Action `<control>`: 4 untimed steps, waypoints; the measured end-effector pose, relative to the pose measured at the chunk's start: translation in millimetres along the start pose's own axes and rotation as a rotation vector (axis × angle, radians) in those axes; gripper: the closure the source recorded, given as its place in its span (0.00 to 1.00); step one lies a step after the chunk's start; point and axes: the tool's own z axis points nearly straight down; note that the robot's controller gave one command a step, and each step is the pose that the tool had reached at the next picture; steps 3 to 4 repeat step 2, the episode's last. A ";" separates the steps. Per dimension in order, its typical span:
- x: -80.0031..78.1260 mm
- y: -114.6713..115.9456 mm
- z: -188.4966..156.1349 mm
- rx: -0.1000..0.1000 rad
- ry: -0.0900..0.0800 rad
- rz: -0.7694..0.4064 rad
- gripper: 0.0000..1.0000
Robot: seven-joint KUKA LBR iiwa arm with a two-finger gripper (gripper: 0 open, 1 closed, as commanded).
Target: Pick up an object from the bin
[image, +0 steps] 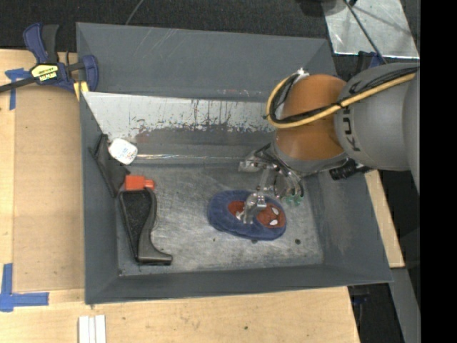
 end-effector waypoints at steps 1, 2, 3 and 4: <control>1.5 -0.5 1.4 0.001 0.008 0.001 1.00; -13.7 -4.1 -173.8 0.004 -0.001 -0.073 1.00; -13.7 -4.1 -173.8 0.004 -0.001 -0.073 1.00; -13.7 -4.1 -173.8 0.004 -0.001 -0.073 1.00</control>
Offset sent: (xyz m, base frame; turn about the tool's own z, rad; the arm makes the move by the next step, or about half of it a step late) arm 0.0000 0.0000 0.0000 0.0000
